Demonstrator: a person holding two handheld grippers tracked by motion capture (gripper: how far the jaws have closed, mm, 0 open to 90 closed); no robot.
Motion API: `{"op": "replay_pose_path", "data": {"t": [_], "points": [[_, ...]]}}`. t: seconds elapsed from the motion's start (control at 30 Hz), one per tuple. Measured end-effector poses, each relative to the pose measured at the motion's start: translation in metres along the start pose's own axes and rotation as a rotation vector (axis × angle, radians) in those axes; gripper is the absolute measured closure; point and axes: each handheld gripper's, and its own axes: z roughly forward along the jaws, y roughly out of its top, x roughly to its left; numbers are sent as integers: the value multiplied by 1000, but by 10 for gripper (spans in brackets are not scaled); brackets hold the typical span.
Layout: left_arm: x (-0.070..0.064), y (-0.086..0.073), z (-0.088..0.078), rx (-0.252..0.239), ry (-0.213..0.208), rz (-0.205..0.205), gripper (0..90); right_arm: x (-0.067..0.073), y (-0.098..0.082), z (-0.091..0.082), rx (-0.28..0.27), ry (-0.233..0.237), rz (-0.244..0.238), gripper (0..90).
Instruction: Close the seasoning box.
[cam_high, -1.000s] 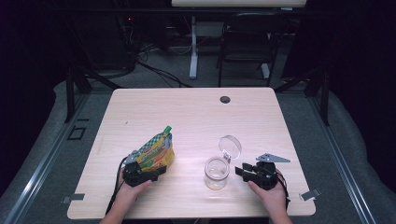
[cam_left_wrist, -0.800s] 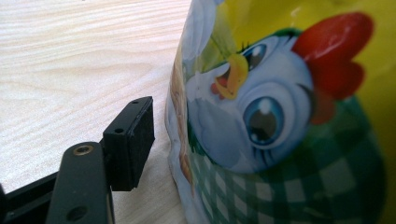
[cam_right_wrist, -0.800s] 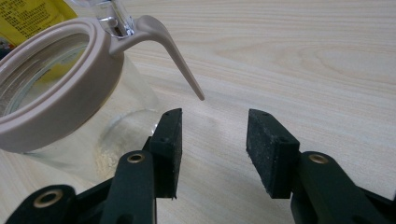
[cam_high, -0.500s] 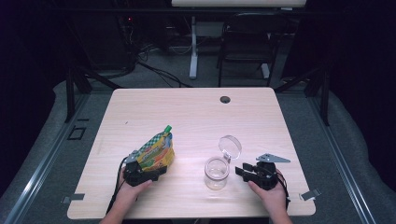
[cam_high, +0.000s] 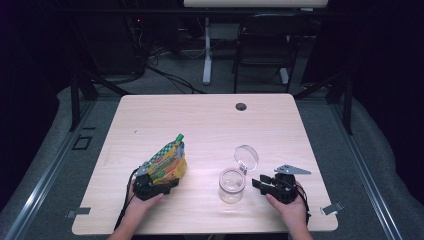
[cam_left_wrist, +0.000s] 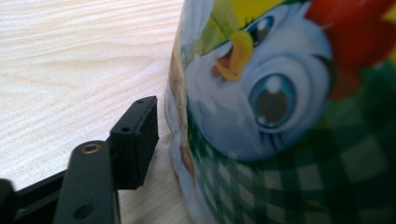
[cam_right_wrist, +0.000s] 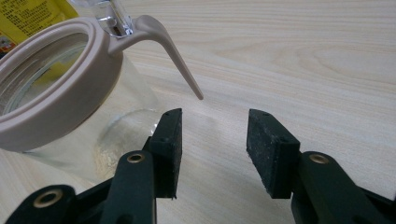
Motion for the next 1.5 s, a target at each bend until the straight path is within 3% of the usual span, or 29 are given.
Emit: {"op": "replay_pose_path", "data": {"t": [0.4, 0.77, 1.07, 1.5], "points": [[-1, 0, 1, -4, -17, -2, 436, 0, 0, 0, 1, -3, 0, 555], [-2, 0, 0, -17, 7, 18, 487, 0, 0, 0, 3, -2, 2, 555], [-1, 1, 1, -25, 24, -2, 519, 0, 0, 0, 0, -1, 0, 555], [0, 1, 0, -27, 12, -4, 546, 0, 0, 0, 3, -2, 2, 555]]}}
